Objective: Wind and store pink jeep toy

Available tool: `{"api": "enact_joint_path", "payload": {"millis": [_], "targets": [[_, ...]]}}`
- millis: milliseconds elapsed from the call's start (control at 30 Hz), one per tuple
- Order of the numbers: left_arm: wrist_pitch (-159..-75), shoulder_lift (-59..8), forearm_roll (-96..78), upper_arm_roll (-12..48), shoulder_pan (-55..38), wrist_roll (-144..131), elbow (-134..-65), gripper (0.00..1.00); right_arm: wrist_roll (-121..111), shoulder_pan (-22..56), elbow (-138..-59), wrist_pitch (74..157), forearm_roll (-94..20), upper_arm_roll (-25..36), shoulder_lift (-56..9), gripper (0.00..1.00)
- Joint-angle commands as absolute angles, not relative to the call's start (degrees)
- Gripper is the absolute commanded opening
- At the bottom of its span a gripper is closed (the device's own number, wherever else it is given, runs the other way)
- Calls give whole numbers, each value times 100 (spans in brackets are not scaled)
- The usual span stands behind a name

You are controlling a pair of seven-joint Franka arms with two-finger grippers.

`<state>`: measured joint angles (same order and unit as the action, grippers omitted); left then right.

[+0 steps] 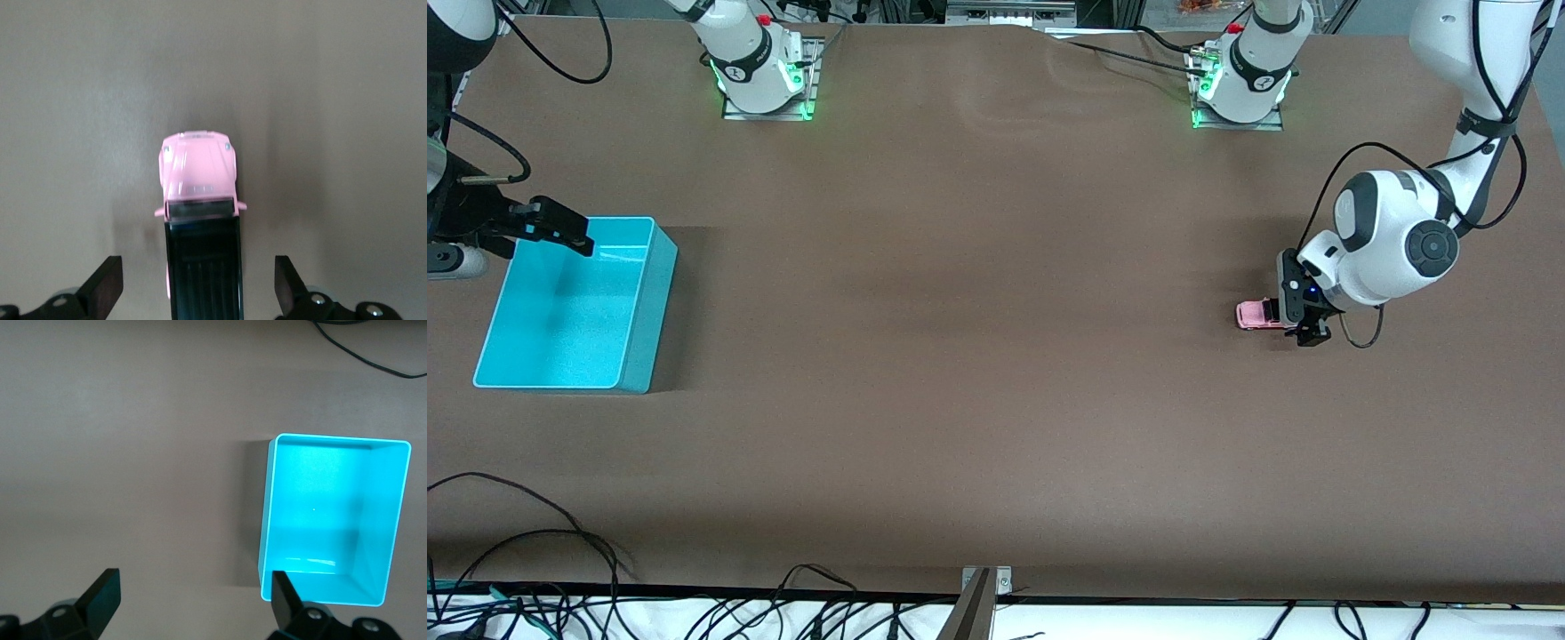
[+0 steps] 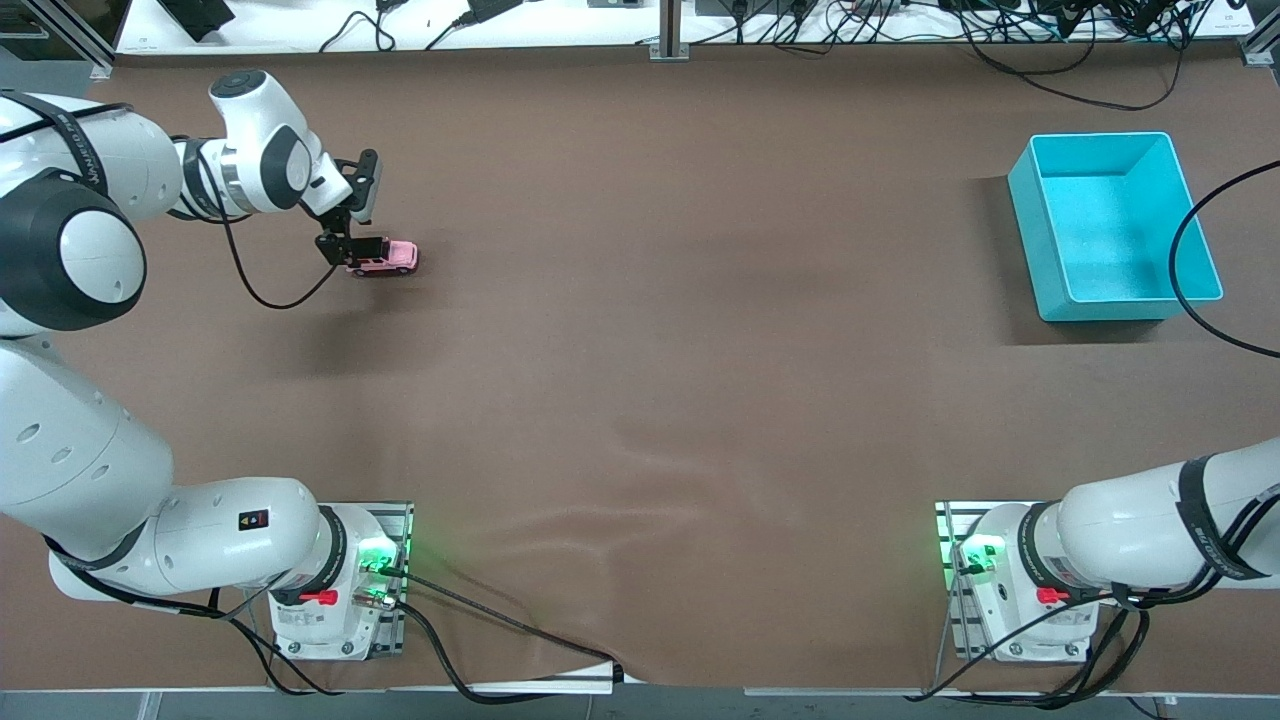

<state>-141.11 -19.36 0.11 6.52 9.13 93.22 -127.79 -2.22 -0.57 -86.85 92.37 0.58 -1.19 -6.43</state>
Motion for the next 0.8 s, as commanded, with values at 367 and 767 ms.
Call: {"api": "enact_joint_path", "payload": {"millis": [367, 767], "targets": [[-14467, -2153, -9, 712, 967, 9448, -12814, 80, -176, -53, -8587, 9237, 123, -114, -668, 100], [-14449, -2171, -26, 712, 976, 9448, -12841, 8, -176, -53, -8587, 9237, 123, -114, -668, 100]]}}
